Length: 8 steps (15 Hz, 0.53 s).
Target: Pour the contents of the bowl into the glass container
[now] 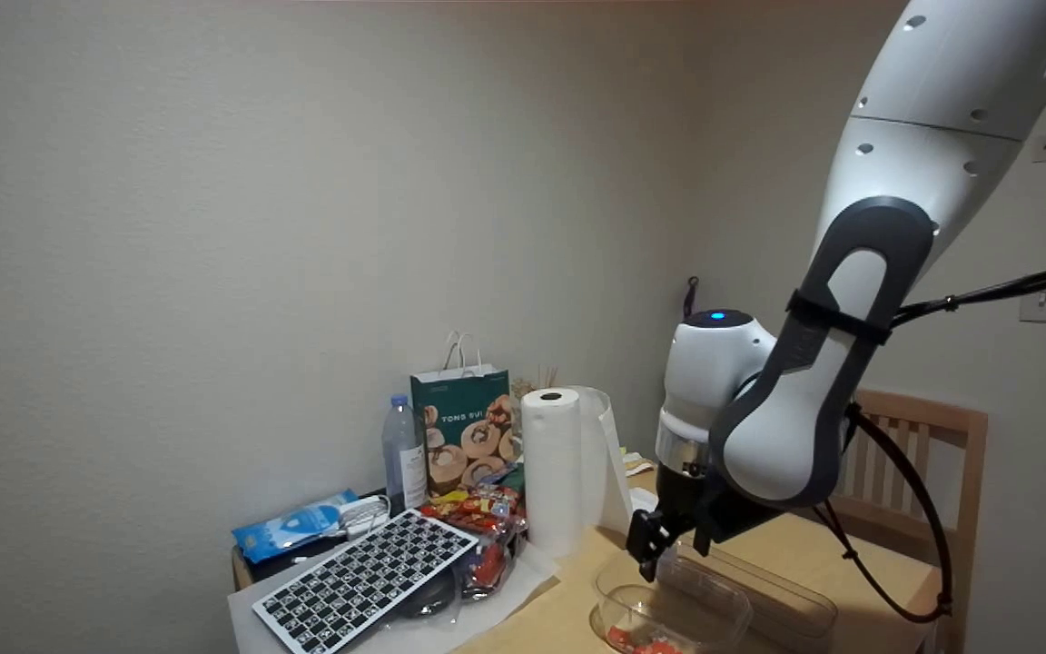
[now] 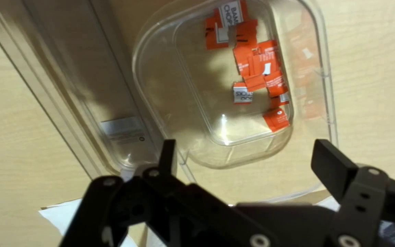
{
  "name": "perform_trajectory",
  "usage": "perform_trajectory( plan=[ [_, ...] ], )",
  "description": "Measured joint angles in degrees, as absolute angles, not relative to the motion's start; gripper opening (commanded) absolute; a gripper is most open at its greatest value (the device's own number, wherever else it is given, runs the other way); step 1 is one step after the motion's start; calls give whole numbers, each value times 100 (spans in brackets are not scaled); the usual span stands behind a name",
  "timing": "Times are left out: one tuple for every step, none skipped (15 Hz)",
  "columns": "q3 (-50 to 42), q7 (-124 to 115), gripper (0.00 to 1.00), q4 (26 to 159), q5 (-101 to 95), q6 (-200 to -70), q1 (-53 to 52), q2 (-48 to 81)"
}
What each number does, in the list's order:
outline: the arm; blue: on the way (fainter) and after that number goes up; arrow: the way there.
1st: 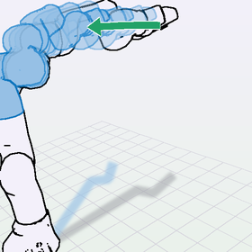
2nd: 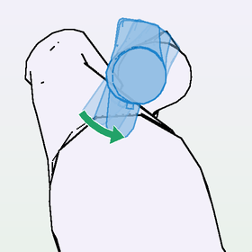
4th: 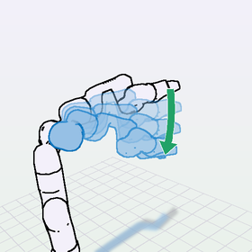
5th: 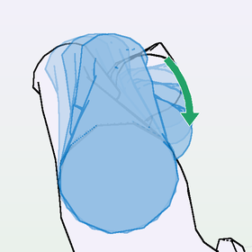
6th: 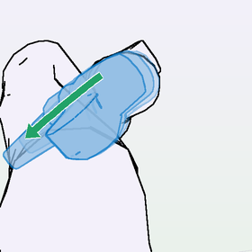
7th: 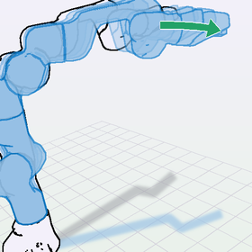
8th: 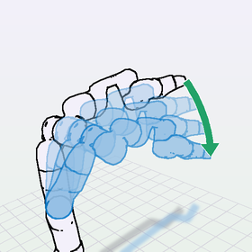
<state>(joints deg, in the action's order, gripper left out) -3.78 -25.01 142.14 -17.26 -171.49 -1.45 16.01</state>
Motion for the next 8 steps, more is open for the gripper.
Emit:
perform_trajectory(
  plan=[
    [-72, -2106, 100, 14219, -1410, -17397, 111, 1745],
    [359, -1711, 100, 14205, -1161, -17625, 505, 1936],
    [788, -1363, 100, 14163, -1039, -17799, 941, 2162],
    [1149, -1099, 100, 14080, -1030, -17898, 1356, 2398],
    [1317, -834, 100, 13959, -975, -17941, 1598, 2595],
    [1313, -578, 100, 13816, -906, -17942, 1690, 2747],
    [1294, -433, 100, 13688, -888, -17941, 1738, 2855],
    [1282, -381, 100, 13602, -888, -17941, 1752, 2922]
  ],
)
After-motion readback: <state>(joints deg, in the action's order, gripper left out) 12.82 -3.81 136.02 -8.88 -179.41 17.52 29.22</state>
